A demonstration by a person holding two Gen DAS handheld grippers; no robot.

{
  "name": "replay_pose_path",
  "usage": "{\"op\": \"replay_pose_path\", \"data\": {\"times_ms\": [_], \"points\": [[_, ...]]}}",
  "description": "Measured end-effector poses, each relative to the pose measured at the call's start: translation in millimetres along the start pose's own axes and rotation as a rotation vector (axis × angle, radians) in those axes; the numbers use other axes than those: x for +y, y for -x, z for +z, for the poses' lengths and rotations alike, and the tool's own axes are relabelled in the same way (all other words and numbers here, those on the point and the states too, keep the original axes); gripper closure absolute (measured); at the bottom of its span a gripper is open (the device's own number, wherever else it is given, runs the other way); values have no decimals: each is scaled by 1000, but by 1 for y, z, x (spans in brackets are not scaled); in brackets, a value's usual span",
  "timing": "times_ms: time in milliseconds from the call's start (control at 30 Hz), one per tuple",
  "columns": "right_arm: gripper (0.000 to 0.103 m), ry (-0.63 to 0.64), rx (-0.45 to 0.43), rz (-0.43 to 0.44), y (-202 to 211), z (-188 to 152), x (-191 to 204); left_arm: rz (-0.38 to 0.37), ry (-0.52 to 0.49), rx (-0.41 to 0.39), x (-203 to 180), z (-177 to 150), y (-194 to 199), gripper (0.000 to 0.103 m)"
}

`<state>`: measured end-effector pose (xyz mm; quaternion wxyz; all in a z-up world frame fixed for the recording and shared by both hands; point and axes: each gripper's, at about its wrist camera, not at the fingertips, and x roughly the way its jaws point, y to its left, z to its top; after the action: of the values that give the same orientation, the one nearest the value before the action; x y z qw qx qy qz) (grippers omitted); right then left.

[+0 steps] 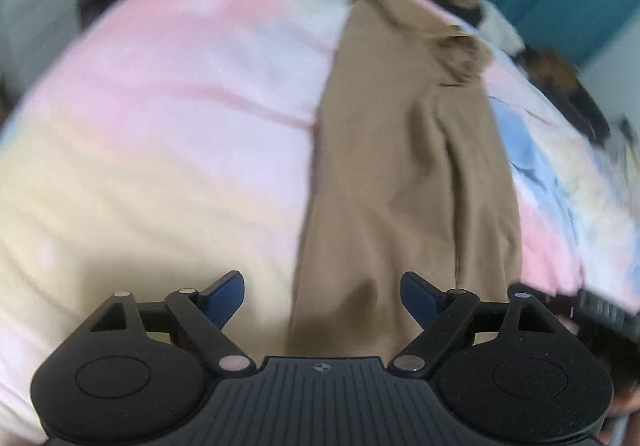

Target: Fold clothes

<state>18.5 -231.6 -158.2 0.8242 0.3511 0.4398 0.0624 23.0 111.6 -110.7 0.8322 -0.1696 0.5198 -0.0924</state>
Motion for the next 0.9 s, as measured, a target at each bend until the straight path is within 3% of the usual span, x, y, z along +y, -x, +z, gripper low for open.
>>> {"op": "replay_pose_path", "data": {"times_ms": [133,267,333,400,433,467,500,567,667,767,900], "points": [[31,-29,73,7,-4,-19,-3,-70,19,86,2,-3,-11,19],[31,28,151,28,-6,-40,8,-73,-35,122,-4,-10,-15,20],[31,84,176,20,-5,-49,17,-79,-45,123,-2,-15,-12,27],[34,150,193,2,-3,-57,26,-86,-54,124,-1,-19,-8,51],[44,185,199,-14,-2,-61,31,-89,-59,124,-1,-21,-7,61],[63,224,195,-49,0,-64,35,-93,-64,125,0,-24,-5,79],[73,248,188,-76,2,-64,37,-96,-68,125,0,-26,-3,92],[90,275,175,-80,10,-62,39,-103,-78,126,2,-31,0,97],[93,323,92,-77,33,-53,39,-191,-23,15,11,-28,22,99],[93,297,30,-14,57,-41,39,-323,24,-124,16,-27,52,100],[93,333,-89,46,94,-20,52,-428,22,-254,9,-32,87,100]]}}
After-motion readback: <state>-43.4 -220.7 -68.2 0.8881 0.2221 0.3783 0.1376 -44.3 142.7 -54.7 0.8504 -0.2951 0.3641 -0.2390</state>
